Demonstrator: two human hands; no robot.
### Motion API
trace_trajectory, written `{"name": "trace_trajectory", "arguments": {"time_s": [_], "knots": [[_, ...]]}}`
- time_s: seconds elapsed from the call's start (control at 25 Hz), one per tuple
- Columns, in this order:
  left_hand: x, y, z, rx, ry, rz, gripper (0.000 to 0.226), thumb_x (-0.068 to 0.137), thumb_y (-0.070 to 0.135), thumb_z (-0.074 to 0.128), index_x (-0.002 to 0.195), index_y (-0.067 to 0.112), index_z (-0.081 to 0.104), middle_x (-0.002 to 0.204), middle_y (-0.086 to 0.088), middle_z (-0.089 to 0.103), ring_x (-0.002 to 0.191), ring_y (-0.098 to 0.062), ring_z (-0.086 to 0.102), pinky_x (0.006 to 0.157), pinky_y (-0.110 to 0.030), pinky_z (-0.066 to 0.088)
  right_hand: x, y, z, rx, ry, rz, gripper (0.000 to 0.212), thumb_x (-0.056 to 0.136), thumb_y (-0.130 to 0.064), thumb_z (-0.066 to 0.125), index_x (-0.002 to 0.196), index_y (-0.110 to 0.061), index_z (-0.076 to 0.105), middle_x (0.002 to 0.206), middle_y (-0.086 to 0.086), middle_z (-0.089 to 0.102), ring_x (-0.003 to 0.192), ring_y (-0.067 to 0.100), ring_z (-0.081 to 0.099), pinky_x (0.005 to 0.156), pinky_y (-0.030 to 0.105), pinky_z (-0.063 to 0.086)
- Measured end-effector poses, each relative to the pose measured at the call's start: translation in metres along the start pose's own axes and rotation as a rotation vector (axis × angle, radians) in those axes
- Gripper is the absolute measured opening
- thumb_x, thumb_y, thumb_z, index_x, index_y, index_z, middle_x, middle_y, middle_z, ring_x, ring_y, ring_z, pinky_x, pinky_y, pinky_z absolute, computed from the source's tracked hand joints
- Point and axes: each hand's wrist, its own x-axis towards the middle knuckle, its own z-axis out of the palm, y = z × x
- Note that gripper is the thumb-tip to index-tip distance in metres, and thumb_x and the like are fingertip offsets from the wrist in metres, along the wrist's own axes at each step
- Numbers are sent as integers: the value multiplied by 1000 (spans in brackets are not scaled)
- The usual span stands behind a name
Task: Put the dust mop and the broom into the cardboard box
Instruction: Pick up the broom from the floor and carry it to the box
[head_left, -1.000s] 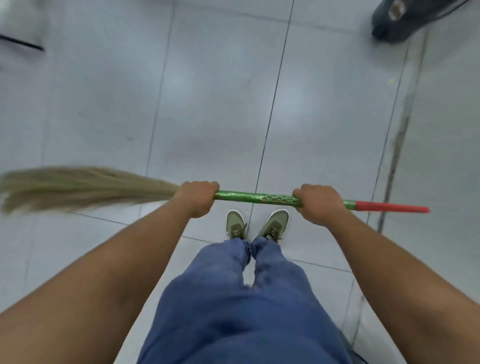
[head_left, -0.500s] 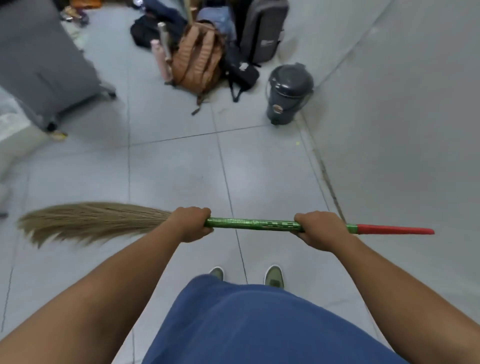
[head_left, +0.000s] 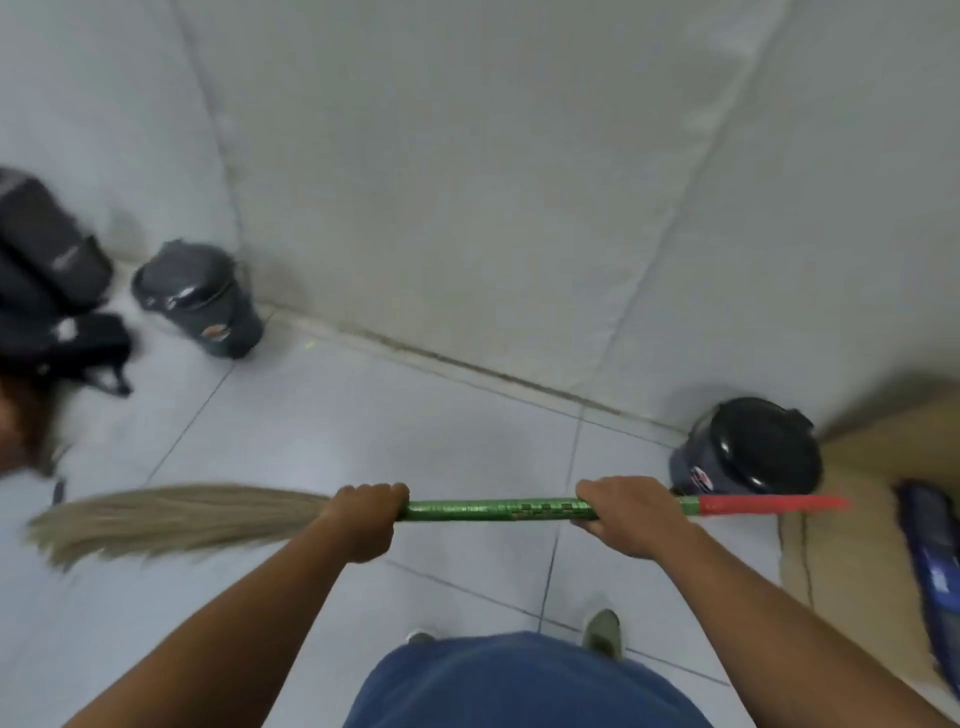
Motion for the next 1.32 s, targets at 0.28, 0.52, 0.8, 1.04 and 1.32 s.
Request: {"name": "trace_trajectory", "arguments": {"time_s": [0.28, 0.52, 0.8, 1.04, 1.32], "knots": [[87, 210, -61, 325, 113, 445, 24, 87, 17, 39, 109, 25, 48, 107, 2, 61, 93, -22, 60, 79, -34, 39, -191, 110, 88, 293, 129, 538, 30, 88, -56, 43, 92, -26, 46, 89, -4, 60, 82, 21, 59, 64, 34, 37], [122, 475, -60, 545, 115, 798, 38, 82, 8, 46, 117, 24, 46, 114, -1, 59, 101, -22, 58, 90, -36, 42, -382, 188, 170, 524, 215, 936, 34, 82, -66, 40, 85, -32, 41, 82, -12, 52, 71, 12, 48, 68, 34, 43], [128, 700, -51, 738, 120, 1175, 37, 87, 5, 48, 121, 21, 49, 114, -9, 57, 99, -29, 58, 74, -38, 37, -485, 235, 224, 563, 297, 1227, 25, 89, -53, 40, 100, -32, 49, 83, -13, 47, 68, 12, 50, 61, 29, 40], [202, 870, -33, 763, 189, 1371, 53, 82, 8, 54, 132, 18, 41, 129, -7, 54, 117, -30, 51, 99, -43, 37, -532, 315, 272, 653, 330, 1569, 28, 85, -60, 45, 86, -33, 50, 74, -10, 54, 56, 10, 48, 54, 26, 43], [274, 1038, -10, 825, 26, 1512, 33, 91, 11, 42, 122, 18, 51, 117, -9, 61, 105, -31, 57, 91, -43, 41, -583, 427, 298, 691, 176, 1748, 23, 81, -54, 59, 83, -31, 56, 69, -9, 56, 52, 12, 57, 44, 26, 40]]}}
